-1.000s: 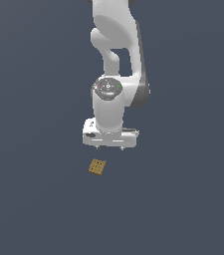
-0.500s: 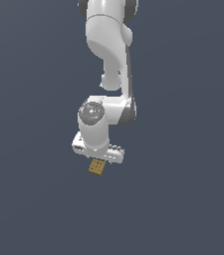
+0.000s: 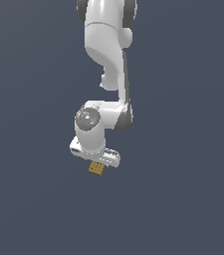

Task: Pick up the object and move it to a goal position.

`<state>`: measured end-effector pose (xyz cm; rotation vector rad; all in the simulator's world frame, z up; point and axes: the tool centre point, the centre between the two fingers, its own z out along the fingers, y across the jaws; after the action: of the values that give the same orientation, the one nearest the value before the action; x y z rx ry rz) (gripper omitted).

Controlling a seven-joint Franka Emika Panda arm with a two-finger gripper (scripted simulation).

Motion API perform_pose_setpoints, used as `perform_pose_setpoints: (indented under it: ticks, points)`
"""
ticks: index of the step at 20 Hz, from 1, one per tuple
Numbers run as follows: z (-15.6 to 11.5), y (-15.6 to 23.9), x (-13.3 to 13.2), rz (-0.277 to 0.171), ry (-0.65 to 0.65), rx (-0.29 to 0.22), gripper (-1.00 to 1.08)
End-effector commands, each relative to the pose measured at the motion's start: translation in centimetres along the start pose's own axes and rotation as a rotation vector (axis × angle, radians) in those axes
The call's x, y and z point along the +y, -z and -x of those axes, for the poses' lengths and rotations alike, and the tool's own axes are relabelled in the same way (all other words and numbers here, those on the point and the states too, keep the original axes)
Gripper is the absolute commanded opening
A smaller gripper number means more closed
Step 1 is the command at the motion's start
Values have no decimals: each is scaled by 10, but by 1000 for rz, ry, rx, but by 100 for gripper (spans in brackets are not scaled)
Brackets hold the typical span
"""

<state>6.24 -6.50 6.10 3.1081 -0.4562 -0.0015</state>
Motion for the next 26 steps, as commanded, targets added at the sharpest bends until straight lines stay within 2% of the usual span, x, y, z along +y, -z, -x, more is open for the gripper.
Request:
perform_pose_setpoints:
  ticks: [1, 10, 16, 17, 26]
  points:
    - [0, -3, 0, 0, 0, 0, 100]
    - [1, -43, 0, 0, -3, 1, 100]
    - [-1, -50, 0, 0, -3, 1, 100]
    - [-1, -50, 0, 0, -3, 1, -100]
    - [-1, -50, 0, 0, -3, 1, -100]
